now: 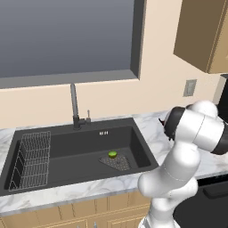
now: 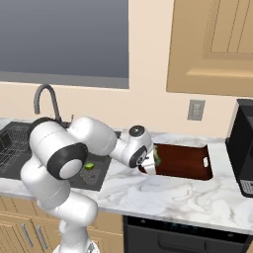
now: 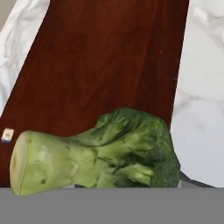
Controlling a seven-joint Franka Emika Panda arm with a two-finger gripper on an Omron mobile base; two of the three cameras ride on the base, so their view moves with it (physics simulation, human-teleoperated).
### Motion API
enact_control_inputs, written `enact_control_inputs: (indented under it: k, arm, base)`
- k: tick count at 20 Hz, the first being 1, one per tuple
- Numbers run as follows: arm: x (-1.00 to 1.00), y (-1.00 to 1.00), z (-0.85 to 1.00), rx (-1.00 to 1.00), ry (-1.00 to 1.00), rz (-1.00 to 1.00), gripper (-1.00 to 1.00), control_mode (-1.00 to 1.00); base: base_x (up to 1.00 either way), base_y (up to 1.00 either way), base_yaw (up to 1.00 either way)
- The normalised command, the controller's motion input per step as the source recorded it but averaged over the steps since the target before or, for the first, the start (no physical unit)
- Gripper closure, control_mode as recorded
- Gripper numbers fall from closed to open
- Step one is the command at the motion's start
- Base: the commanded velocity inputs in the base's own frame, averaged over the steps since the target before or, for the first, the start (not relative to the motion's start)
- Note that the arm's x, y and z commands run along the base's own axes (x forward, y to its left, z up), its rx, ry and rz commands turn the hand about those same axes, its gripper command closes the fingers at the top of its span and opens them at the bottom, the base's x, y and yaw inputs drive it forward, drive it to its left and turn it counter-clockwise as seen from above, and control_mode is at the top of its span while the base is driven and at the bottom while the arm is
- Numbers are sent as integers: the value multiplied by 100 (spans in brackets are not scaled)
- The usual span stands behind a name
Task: Pick up all produce items and place them in the sink. Turn on the sink faucet to wash them. Then turn the sink off and put them in the tray.
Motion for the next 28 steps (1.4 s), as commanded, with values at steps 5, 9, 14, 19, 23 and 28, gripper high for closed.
enact_control_inputs:
  k: [5,9,14,19,23,28]
  arm:
    - [6,0,-19,0,0,0,100,-100]
    - [8,0,-13,0,0,0,100,-100]
    - [12,0,-4,0,0,0,100,-100]
    - [17,-2,-1,0,0,0,100,-100]
    - [19,-1,-3,1,0,0,100,-100]
    - [20,0,-9,1,0,0,-100,-100]
  base:
    - [0,0,0]
    - [0,0,0]
    - [0,0,0]
    - [0,0,0]
    - [0,0,0]
    - [0,0,0]
